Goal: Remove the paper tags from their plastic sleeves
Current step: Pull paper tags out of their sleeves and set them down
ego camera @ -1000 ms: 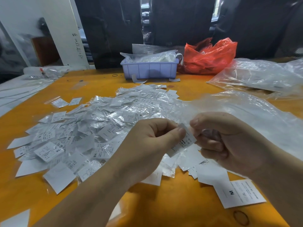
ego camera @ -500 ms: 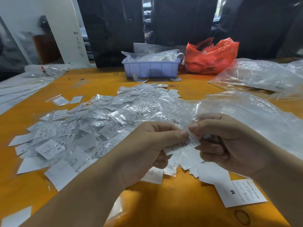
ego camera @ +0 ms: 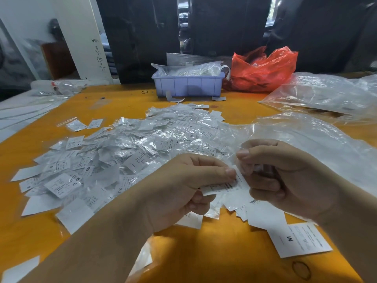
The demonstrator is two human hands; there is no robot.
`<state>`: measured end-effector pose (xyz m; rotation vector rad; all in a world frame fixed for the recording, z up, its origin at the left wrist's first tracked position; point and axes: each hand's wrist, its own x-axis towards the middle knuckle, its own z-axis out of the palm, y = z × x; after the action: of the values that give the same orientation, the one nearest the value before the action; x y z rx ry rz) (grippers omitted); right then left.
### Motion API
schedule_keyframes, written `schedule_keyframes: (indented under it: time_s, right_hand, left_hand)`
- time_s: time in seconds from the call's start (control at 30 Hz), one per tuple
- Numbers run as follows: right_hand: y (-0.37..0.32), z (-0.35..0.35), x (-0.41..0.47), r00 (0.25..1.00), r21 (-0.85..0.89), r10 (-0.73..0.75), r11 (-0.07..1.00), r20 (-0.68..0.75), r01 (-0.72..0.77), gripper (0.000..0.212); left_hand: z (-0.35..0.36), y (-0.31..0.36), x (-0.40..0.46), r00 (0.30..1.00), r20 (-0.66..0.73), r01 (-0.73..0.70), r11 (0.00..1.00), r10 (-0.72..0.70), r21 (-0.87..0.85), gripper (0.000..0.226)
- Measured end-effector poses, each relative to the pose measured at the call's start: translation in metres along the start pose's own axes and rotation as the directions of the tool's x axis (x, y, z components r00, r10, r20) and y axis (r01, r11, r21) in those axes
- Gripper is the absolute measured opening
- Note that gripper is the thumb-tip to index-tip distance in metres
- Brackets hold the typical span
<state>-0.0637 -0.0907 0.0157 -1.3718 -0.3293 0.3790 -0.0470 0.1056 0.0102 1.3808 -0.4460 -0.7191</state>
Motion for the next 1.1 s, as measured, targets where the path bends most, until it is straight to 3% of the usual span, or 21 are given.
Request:
schedule_keyframes:
  time_s: [0.33,0.6,0.8,1.1]
  right_hand:
    - [0.0004,-0.0005,0.0008,0.999,0.008,0.012,1.000,0.031,-0.012,0.021]
    - [0.0010,-0.0008,0.0001,0.995,-0.001,0.018,1.000,0.097,-0.018,0.017]
    - [0.0005,0.0009,0.0004,1.000,-0.136,-0.028,0.990,0.005,0.029,0.018]
    - [0.0007,0.0034,0.0010,0.986,-0.245,-0.136,0.963,-0.096,0.109,0.009]
  left_hand:
    - [0.0009,0.0021,-0.0006,1.000,-0.010,0.013,1.000,-0.014,-0.026,0.010]
    - [0.0005,0.0028,0.0008,0.988,-0.155,-0.038,0.998,0.029,-0.053,0.025]
    - [0.0017,0.0004,0.0039,0.967,-0.240,-0.096,0.994,0.079,-0.057,0.025]
    - [0.0003,-0.0004,0.0046,0.971,-0.238,-0.009,0.999,-0.002,-0.048,0.026]
